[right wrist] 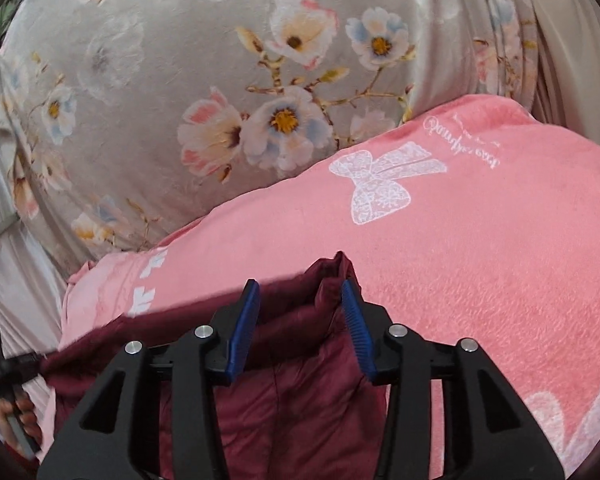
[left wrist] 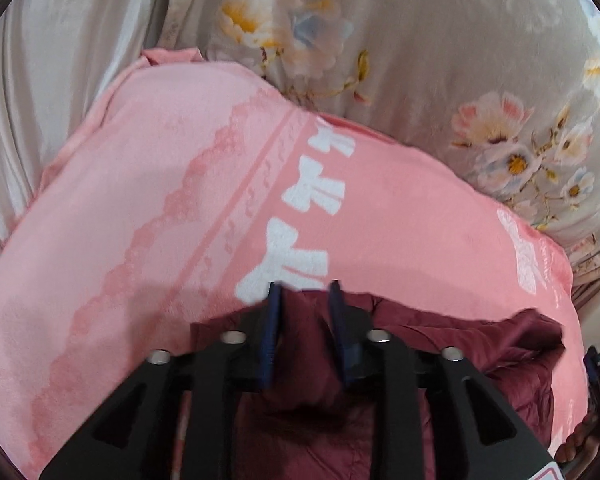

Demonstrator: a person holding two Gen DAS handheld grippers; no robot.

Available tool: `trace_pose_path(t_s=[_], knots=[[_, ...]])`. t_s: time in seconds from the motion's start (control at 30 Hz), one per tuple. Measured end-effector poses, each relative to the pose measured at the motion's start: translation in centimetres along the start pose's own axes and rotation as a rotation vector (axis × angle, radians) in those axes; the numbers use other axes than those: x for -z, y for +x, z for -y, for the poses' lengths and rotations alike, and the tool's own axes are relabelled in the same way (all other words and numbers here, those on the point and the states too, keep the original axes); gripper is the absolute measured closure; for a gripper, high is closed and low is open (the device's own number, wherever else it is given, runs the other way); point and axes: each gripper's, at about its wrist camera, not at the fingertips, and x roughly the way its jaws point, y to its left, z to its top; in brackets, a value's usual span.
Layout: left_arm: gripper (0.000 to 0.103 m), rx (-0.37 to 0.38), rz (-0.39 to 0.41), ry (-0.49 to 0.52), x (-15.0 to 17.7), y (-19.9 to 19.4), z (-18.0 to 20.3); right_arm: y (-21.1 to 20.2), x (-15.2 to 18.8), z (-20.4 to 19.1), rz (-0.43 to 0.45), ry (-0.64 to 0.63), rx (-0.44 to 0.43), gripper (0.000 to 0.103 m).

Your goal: Fold large clothes

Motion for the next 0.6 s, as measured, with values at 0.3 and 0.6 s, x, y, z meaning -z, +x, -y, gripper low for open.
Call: trace_pose_path(t_s=[0.3, 0.6], knots=[[0.024, -0.129, -0.003, 0.101, -1.3, -0.5, 0.7, 4.1, 1.6, -0.1, -0.141, -0.054, 0.088, 0.050], [0.071, -0.062, -0.307, 0.029, 3.2, 8.4, -1.3, 9.6, 3.4, 1.8, -0.376, -0.050, 0.127, 0.092]])
